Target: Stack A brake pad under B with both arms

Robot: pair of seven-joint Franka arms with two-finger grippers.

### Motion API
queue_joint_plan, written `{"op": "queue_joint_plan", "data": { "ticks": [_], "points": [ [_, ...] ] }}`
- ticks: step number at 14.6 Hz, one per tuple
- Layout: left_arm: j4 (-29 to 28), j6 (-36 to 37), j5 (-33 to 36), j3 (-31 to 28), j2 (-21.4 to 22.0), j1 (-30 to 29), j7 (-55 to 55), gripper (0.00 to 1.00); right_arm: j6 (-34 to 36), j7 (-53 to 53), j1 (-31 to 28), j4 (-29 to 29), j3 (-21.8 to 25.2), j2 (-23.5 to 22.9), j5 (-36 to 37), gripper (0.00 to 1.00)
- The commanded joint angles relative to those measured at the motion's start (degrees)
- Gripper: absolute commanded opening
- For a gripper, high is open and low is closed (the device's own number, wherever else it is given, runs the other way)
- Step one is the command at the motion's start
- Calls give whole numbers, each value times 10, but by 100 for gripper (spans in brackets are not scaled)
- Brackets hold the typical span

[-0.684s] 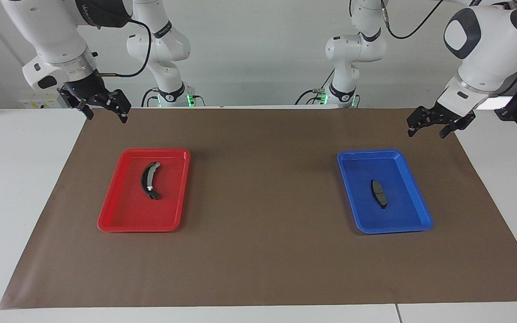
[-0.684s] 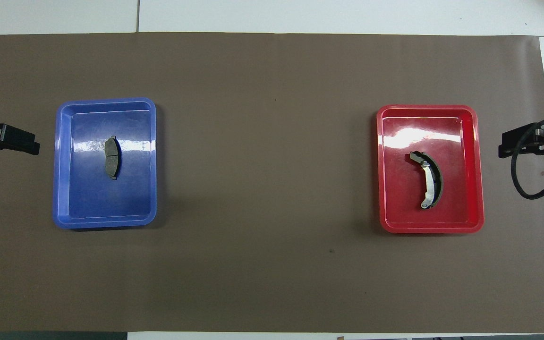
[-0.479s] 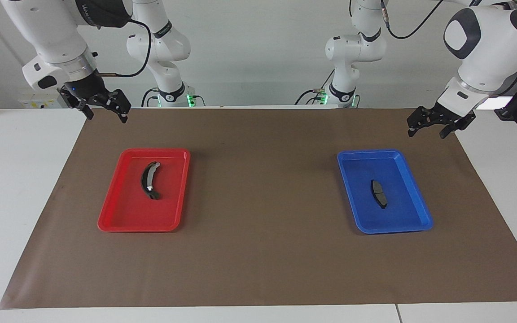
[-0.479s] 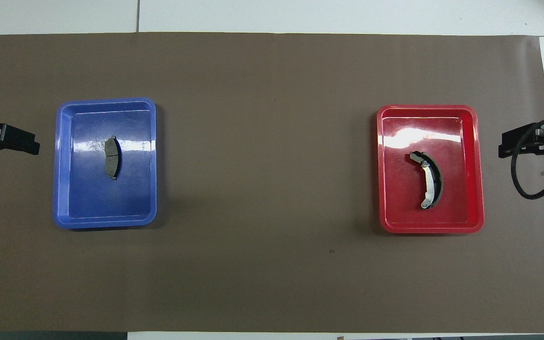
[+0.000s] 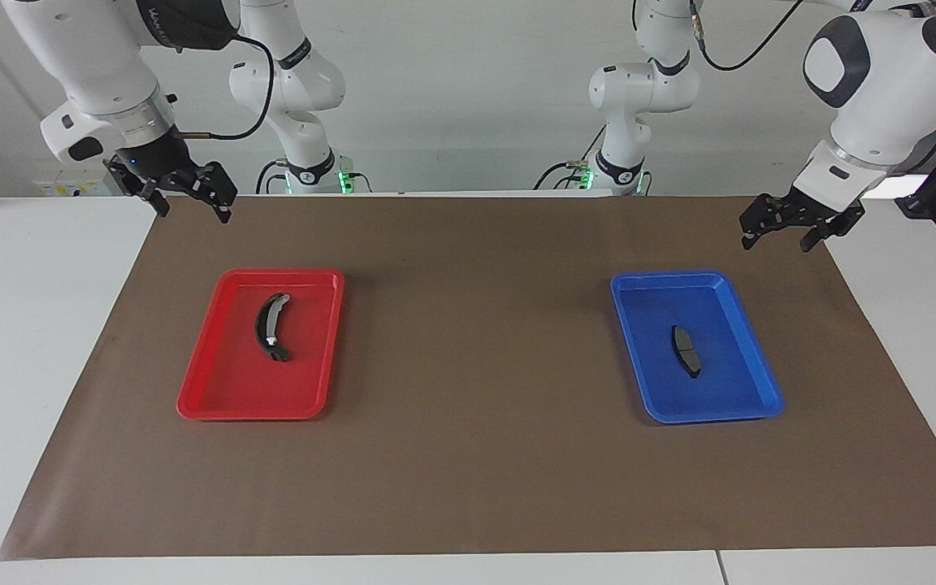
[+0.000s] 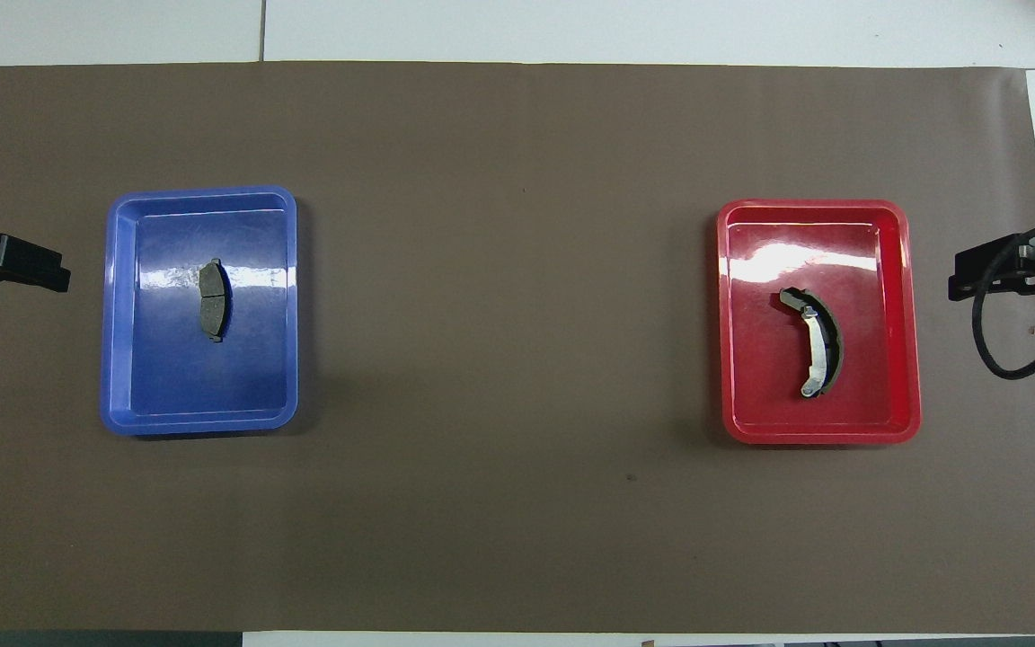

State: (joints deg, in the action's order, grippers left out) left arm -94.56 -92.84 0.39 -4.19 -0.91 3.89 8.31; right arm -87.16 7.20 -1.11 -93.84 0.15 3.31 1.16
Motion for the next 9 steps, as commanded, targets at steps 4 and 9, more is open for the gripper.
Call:
{"op": "queue_joint_plan", "data": {
  "ticks": [4, 9],
  "points": [
    [-28, -37, 10, 3, 16, 8, -6, 100, -5, 2, -7, -11, -3, 10, -7, 100],
    [-142, -222, 10, 4, -12, 28, -7, 100, -5, 2, -7, -12, -3, 10, -8, 100]
  ]
}}
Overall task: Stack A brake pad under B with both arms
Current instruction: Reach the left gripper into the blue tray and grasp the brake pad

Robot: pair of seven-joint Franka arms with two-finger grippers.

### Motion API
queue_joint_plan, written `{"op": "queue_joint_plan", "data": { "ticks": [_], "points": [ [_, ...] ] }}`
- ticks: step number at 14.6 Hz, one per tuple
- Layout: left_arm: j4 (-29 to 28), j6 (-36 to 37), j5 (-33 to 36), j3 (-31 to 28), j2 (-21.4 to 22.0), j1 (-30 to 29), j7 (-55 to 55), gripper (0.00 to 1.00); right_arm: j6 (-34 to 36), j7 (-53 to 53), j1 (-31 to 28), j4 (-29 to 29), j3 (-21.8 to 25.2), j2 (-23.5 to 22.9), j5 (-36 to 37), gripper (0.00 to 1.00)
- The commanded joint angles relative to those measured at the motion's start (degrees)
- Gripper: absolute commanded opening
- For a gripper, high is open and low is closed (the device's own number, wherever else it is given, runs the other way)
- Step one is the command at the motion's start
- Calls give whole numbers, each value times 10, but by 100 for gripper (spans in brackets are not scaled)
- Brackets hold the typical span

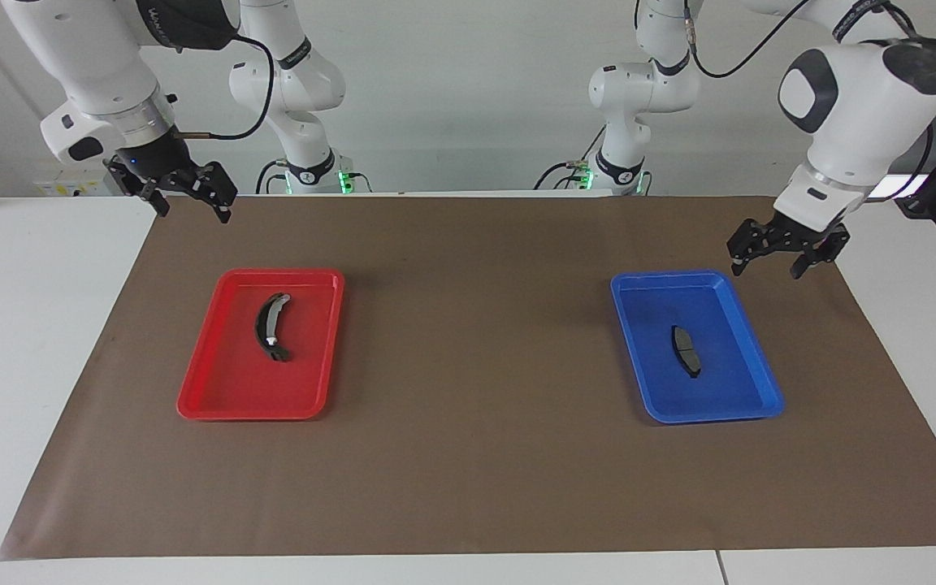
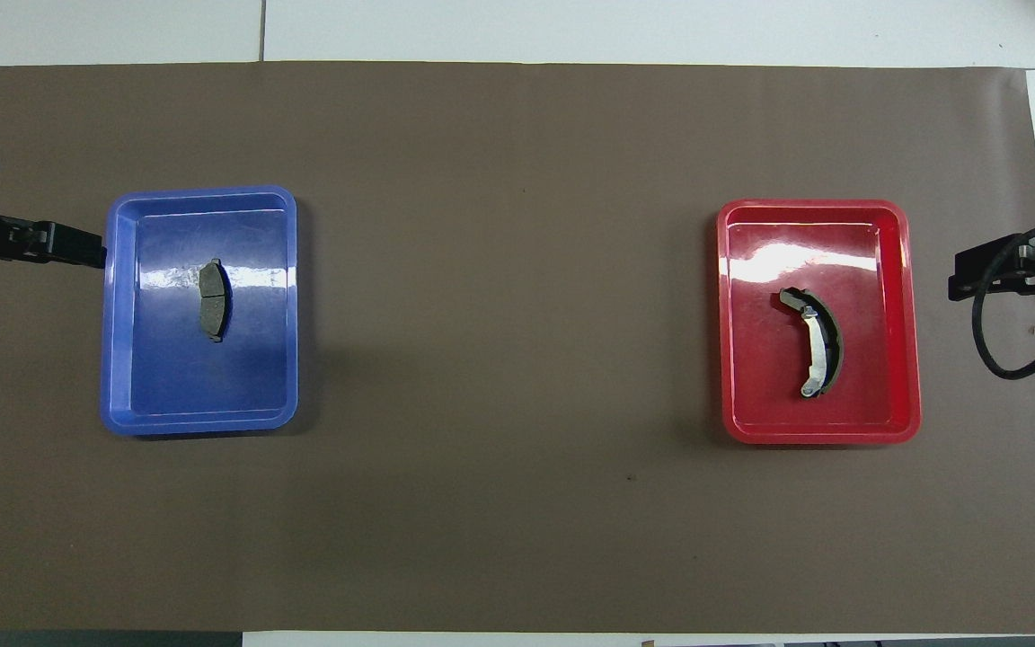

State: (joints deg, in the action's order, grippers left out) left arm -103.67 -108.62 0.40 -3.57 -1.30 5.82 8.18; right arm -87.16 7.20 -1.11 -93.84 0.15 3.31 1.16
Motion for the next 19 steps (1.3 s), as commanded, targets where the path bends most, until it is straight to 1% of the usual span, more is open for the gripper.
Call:
{"op": "queue_joint_plan", "data": {
  "ticks": [1, 4, 5, 7, 9, 11, 13, 14, 16, 17, 18, 19],
  "points": [
    [-71, -99, 10, -3, -16, 13, -6, 100, -5, 2, -7, -11, -3, 10, -7, 100],
    [-113, -173, 10, -3, -60, 15, -7, 100, -5, 1, -7, -11, -3, 11, -7, 100],
    [-127, -200, 9, -3, -69, 11, -7, 100, -4, 1, -7, -11, -3, 10, -7, 100],
    [-167, -247, 9, -3, -73, 16, -20, 100, -4, 1, -7, -12, -3, 11, -7, 100],
    [-181, -295, 9, -2, -93, 17, -43, 100, -6, 1, -6, -14, -3, 12, -7, 100],
    [-181, -307, 9, -2, -123, 22, -66, 100, -6, 1, -6, -15, -3, 13, -7, 100],
    [-181, -309, 9, -2, -126, 22, -67, 100, -7, 1, -6, -16, -3, 13, -8, 100],
    [-181, -309, 9, -2, -126, 22, -67, 95, -7, 0, -6, -16, -3, 13, -7, 100],
    [-185, -309, 9, -2, -125, 22, -68, 75, -10, -7, -5, -19, -3, 14, -7, 100],
    [-189, -305, 9, -2, -123, 22, -69, 55, -17, -17, -4, -20, -3, 14, -7, 100],
    [-192, -297, 9, -2, -121, 22, -77, 30, -21, -24, -5, -22, -3, 14, -7, 100],
    [-189, -288, 9, -2, -120, 22, -83, 15, -22, -24, -5, -24, -3, 14, -7, 100]
  ]
}}
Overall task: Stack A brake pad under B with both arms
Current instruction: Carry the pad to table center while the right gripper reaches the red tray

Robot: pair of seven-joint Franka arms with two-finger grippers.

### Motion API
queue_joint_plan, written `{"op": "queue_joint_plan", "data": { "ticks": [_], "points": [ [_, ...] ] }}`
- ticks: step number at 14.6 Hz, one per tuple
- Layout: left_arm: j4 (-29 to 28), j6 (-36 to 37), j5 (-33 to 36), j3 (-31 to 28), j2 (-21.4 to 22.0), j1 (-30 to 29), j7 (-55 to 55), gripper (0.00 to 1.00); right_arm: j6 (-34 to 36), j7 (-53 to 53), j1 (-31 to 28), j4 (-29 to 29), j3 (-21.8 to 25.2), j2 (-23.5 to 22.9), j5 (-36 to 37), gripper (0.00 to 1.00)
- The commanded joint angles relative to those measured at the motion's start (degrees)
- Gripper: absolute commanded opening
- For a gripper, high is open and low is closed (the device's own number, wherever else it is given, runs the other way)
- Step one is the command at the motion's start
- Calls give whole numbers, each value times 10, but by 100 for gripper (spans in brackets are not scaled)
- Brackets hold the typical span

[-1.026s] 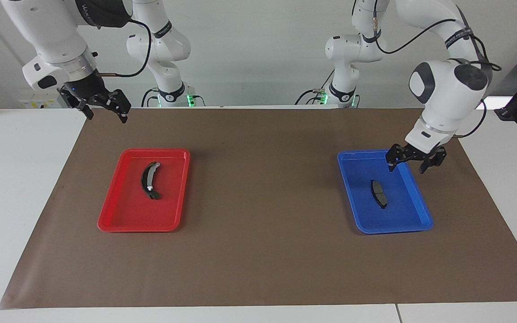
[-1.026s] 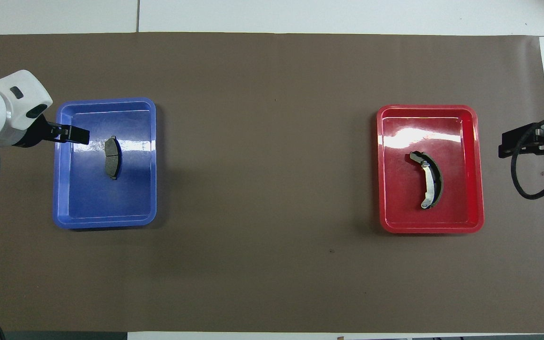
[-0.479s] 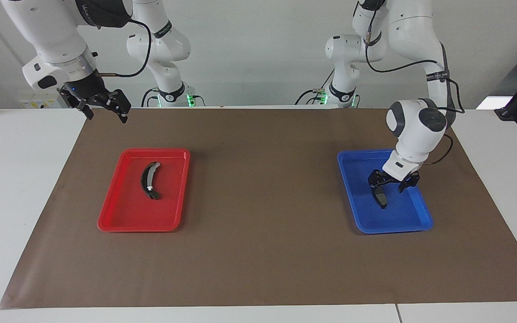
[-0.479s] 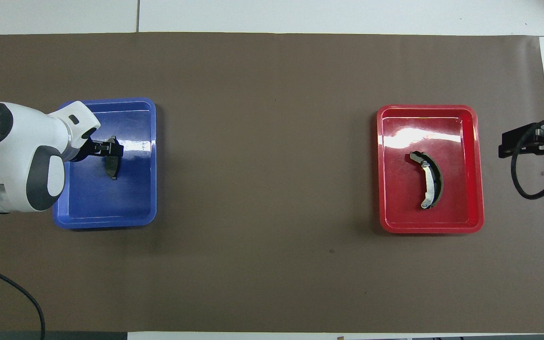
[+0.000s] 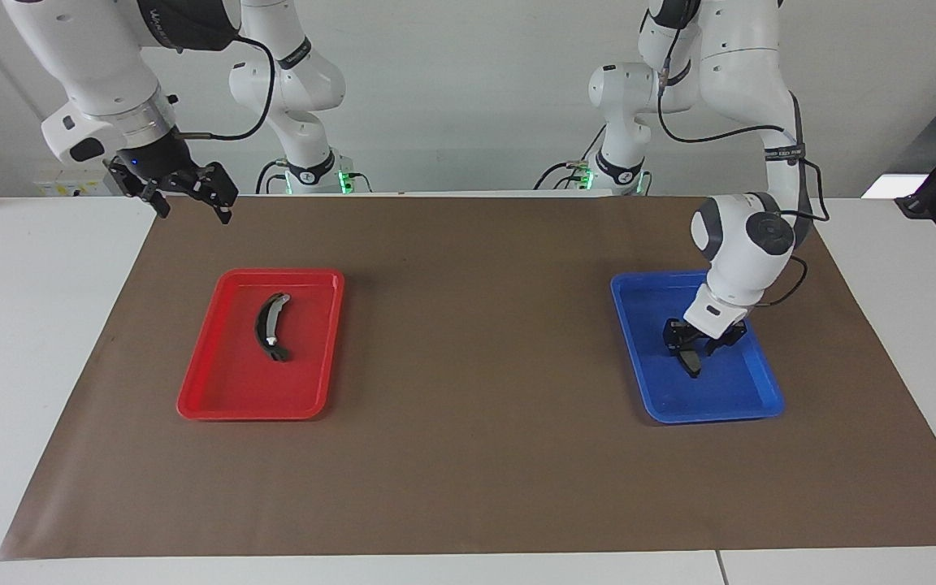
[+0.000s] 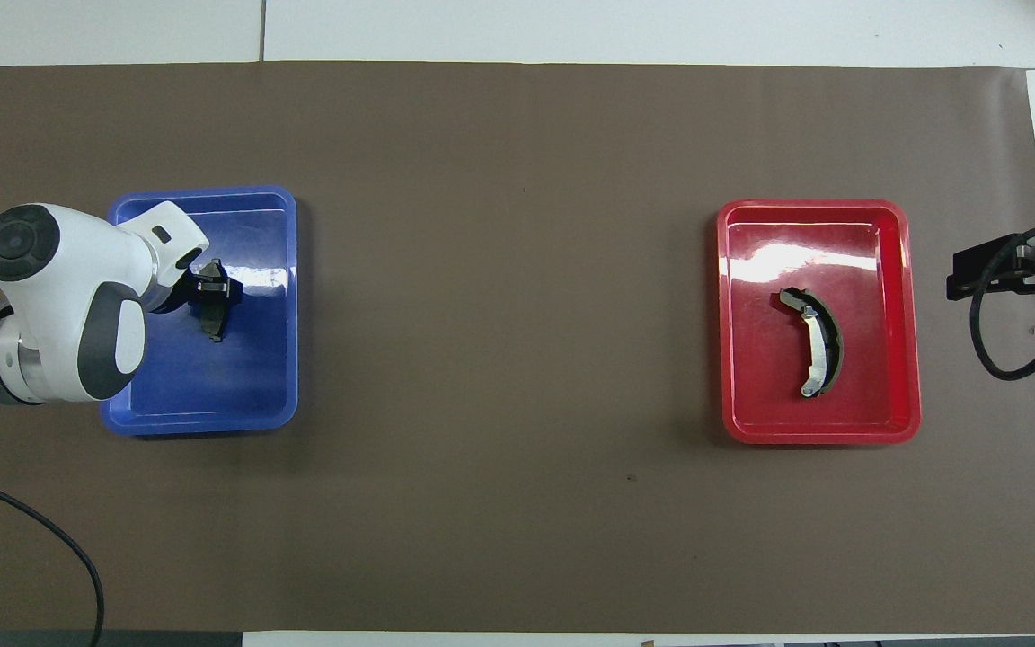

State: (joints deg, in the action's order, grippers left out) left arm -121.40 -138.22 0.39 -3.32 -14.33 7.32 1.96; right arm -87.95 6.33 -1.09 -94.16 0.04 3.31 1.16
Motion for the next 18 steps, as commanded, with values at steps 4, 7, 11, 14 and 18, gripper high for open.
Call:
{"op": "queue_joint_plan", "data": {
  "ticks": [4, 7, 11, 14, 18],
  "points": [
    [8, 76, 9, -5, 52, 23, -23, 1, -24, -15, -8, -44, -2, 24, -7, 100],
    [69, 141, 6, -3, 50, 91, -54, 1, -88, -20, -8, -121, -1, 51, -7, 100],
    [80, 70, -7, -5, 23, 246, -264, 1, -172, -95, -11, -221, 0, 58, -12, 100],
    [164, 70, -7, -6, -65, 329, -345, 1, -284, -132, -16, -297, -1, 35, -12, 100],
    [165, 34, -10, -3, -95, 371, -351, 4, -455, -201, -21, -379, -1, -8, -36, 100]
  ]
}}
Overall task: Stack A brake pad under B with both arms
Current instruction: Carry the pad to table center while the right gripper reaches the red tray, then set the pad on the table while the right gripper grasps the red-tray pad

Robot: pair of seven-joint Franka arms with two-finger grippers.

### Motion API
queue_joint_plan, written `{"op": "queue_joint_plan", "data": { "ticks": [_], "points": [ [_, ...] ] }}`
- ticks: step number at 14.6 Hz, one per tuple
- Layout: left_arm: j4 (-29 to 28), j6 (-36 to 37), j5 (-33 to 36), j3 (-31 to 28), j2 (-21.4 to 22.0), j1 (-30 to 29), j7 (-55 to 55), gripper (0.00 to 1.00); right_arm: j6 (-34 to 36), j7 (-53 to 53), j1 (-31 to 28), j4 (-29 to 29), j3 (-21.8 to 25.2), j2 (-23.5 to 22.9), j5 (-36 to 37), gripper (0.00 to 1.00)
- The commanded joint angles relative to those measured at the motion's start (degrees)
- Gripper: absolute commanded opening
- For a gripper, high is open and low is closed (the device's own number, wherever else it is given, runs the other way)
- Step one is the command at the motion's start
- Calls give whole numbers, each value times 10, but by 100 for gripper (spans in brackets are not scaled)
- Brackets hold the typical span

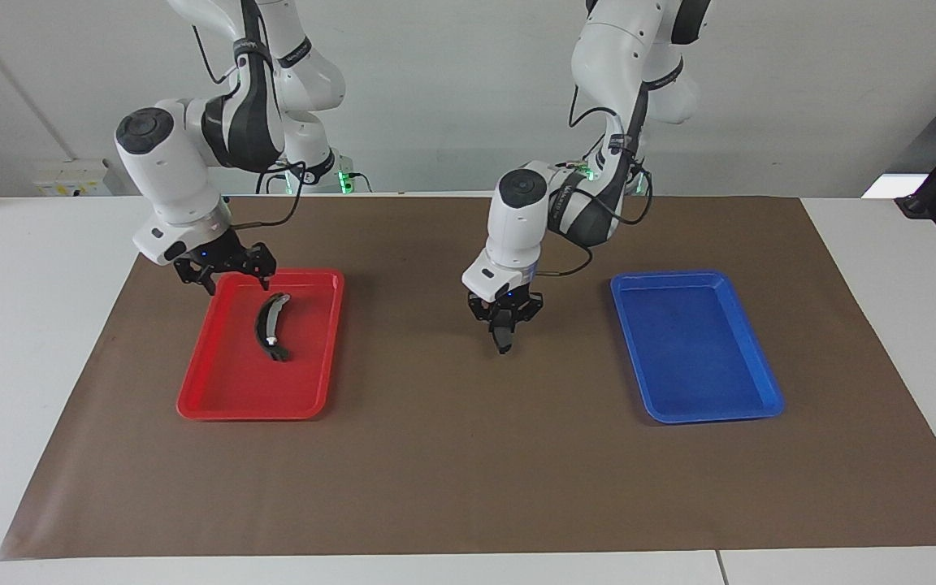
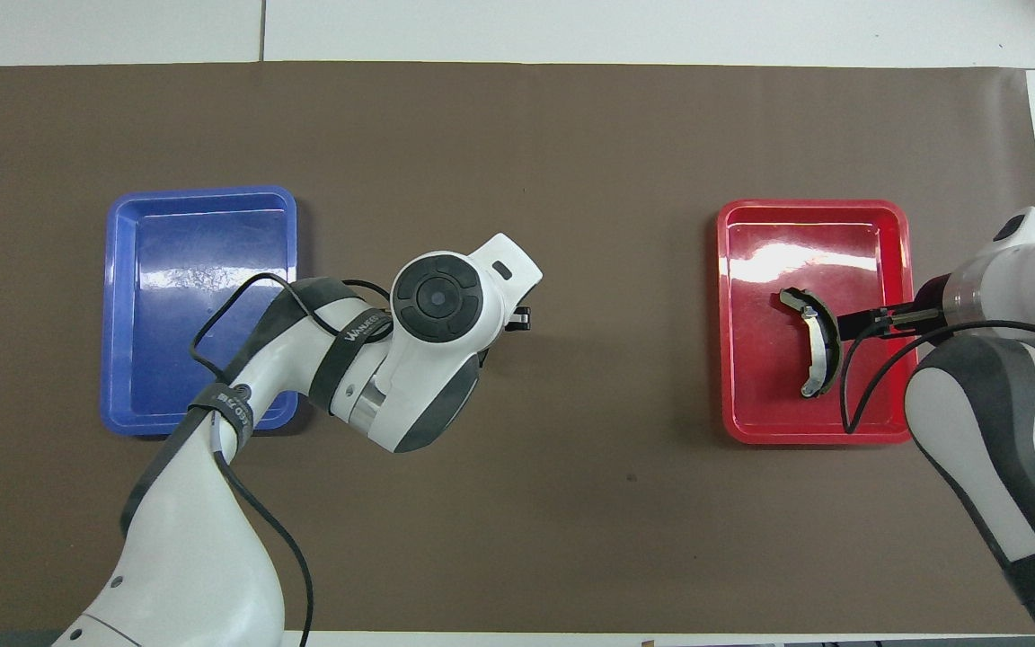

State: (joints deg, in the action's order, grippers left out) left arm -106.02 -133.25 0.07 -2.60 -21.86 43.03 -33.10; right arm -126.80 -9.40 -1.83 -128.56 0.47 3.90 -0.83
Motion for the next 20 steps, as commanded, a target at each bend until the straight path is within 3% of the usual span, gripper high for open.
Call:
{"op": "queue_joint_plan", "data": {
  "ticks": [1, 2, 4, 5, 8, 12, 13, 14, 15, 16, 17, 20],
  "points": [
    [6, -23, -7, -10, -25, 14, 1, 10, -97, -45, -13, -44, -6, -28, -16, 100],
    [1, -26, -7, -10, -25, 14, 1, 28, -124, -47, -13, -53, -6, -39, -16, 100],
    [5, -22, -7, -12, -21, 9, -1, 100, -155, -66, -14, -66, -6, -59, -16, 100],
    [-1, -4, -8, -15, -7, 5, -2, 100, -173, -69, -15, -73, -6, -67, -17, 100],
    [-30, 117, -7, -16, 108, -65, 29, 100, -180, -70, -9, -80, -6, -73, -17, 99],
    [-38, 279, -8, -16, 180, -171, 179, 100, -198, -70, -10, -81, -7, -93, -18, 93],
    [-38, 300, -8, -15, 192, -201, 235, 100, -198, -71, -11, -81, -7, -93, -18, 86],
    [-38, 309, -8, -16, 203, -228, 272, 100, -197, -72, -12, -81, -7, -93, -18, 72],
    [-33, 321, -8, -16, 214, -257, 288, 100, -195, -71, -12, -79, -7, -93, -18, 49],
    [-30, 330, -8, -17, 225, -282, 291, 100, -189, -70, -11, -77, -7, -93, -18, 11],
    [-23, 338, -8, -17, 237, -303, 291, 100, -183, -66, -11, -72, -7, -93, -27, 0],
    [53, 397, -7, -18, 238, -345, 327, 100, -136, -65, -7, -37, -8, -90, -49, 0]
  ]
}}
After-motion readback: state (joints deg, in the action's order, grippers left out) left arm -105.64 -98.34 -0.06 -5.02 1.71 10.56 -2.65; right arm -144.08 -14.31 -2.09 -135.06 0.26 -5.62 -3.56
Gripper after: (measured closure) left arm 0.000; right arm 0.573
